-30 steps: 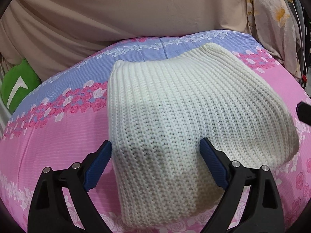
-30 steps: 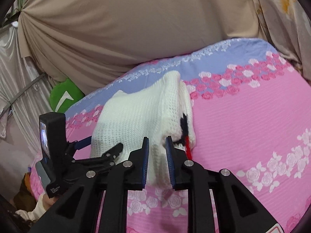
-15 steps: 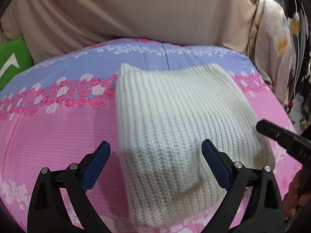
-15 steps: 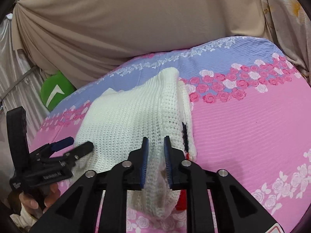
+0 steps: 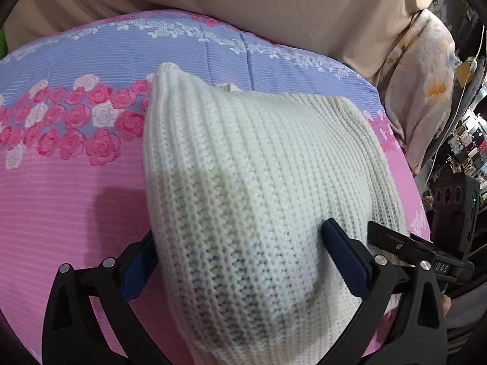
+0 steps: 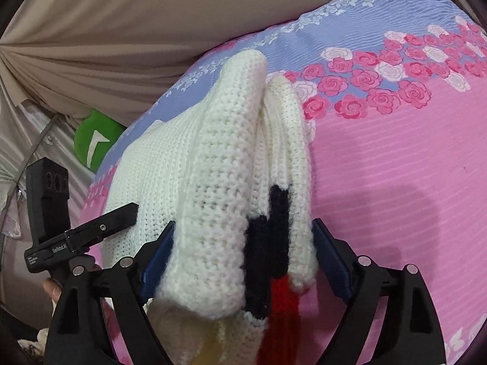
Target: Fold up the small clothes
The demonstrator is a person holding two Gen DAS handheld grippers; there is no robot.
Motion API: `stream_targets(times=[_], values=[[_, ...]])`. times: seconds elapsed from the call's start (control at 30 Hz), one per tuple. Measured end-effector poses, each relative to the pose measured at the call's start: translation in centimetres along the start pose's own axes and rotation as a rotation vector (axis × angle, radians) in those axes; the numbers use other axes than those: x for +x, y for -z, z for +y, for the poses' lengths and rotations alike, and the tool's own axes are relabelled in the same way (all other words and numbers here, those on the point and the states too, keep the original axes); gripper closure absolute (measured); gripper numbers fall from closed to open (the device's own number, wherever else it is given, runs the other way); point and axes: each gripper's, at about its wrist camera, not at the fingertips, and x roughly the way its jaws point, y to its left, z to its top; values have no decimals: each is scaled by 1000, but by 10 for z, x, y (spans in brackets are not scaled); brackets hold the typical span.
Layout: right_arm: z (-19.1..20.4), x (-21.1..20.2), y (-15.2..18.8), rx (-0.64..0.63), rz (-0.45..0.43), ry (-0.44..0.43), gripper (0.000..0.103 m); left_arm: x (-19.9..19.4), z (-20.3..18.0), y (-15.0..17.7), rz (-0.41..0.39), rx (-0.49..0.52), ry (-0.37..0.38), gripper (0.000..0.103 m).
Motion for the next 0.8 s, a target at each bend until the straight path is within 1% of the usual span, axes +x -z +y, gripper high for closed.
stream_targets(times=[0.03, 0.1, 0.17, 0.2, 0.27, 0.3, 0.33, 0.4, 0.43, 0.5, 0.63, 0.7, 0.8], values=[[0, 1, 0, -2, -2, -9, 17, 6, 4, -1, 14, -19, 41, 5], [0, 3, -1, -9, -6, -21, 17, 10, 9, -2, 24, -42, 93, 5], [1, 6, -3, -14, -7, -23, 21, 11, 6, -2, 25, -16, 97, 5], [1, 6, -4, -13, -5, -30, 24, 11, 5, -2, 21, -6, 97, 9], [3, 7, -6, -11, -4, -52, 41, 7, 0, -2, 5, 18, 86, 18], [6, 5, -6, -12, -8, -61, 49, 3, -4, -1, -11, 37, 72, 28], [11, 2, -7, -19, -22, -53, 52, -2, -6, -3, -22, 59, 59, 38], [23, -6, -7, -42, -54, -32, 57, -13, -14, -4, -42, 98, 28, 49], [30, -11, -7, -53, -76, -22, 58, -19, -18, -5, -53, 122, 14, 52], [43, -22, -7, -63, -114, -23, 60, -30, -29, -6, -72, 167, -4, 55], [76, -58, -4, -111, -214, 3, 60, -66, -43, -7, -140, 242, 13, 56], [96, -83, -2, -143, -280, -1, 60, -92, -49, -8, -200, 281, 25, 56], [126, -116, -1, -194, -373, -27, 60, -141, -56, -10, -311, 332, 49, 56]])
